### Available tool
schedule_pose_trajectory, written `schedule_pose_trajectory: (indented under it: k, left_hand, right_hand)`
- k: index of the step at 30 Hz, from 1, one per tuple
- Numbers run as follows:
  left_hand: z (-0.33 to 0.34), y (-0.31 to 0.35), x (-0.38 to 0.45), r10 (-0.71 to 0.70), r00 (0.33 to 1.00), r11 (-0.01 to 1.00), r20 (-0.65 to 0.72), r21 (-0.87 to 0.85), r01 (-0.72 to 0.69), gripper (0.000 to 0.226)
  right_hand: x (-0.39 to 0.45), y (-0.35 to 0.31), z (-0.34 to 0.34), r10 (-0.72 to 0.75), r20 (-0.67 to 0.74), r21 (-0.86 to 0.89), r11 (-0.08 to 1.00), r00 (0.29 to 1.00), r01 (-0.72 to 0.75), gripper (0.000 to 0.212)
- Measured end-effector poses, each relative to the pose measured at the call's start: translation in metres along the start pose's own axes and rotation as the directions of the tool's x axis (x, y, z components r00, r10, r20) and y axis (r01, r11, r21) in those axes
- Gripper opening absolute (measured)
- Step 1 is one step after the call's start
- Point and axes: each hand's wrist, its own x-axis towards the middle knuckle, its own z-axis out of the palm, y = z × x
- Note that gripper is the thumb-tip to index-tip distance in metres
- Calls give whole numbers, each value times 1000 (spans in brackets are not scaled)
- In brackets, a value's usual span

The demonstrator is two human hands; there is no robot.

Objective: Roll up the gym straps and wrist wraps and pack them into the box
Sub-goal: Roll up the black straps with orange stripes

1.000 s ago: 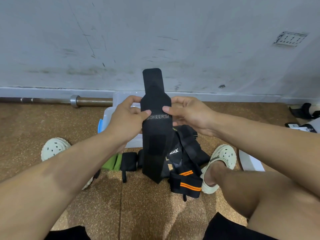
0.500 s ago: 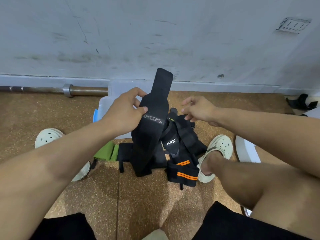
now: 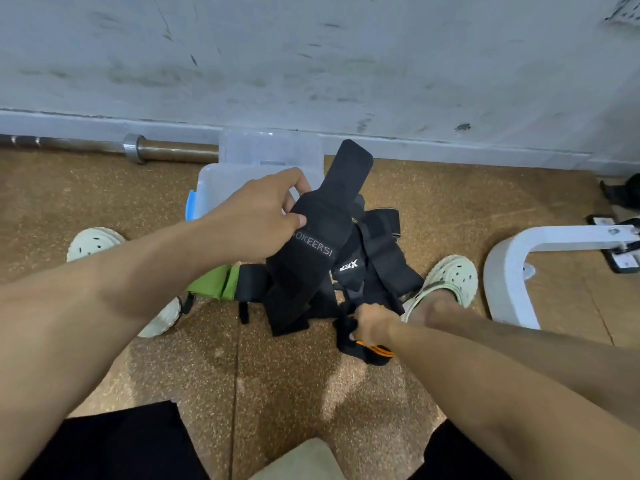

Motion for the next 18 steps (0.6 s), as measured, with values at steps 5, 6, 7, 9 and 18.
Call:
schedule_pose_trajectory:
  k: [5, 6, 7, 9, 18]
  left_hand:
    - [-6, 2, 2, -12, 999, 1000, -30, 12, 13, 15]
    - [-7, 2, 2, -14, 999, 1000, -33, 10, 15, 15]
    - [-8, 3, 2, -13, 999, 1000, -37, 10, 13, 15]
    - [-11, 5, 1, -10, 999, 1000, -44, 15, 10, 18]
    - [-16, 9, -6, -38, 989, 998, -144, -51, 31, 24]
  right_hand:
    - [-8, 4, -37, -153, 49, 3, 988, 987, 153, 26]
    - [-11, 6, -54, -193, 30, 39, 981, 981, 192, 21]
    - [-17, 9, -72, -223, 0, 76, 972, 975, 223, 17]
    - [-34, 15, -109, -269, -73, 135, 951, 960, 277, 24]
    - [-166, 12, -234, -431, -335, 53, 879, 838, 473, 31]
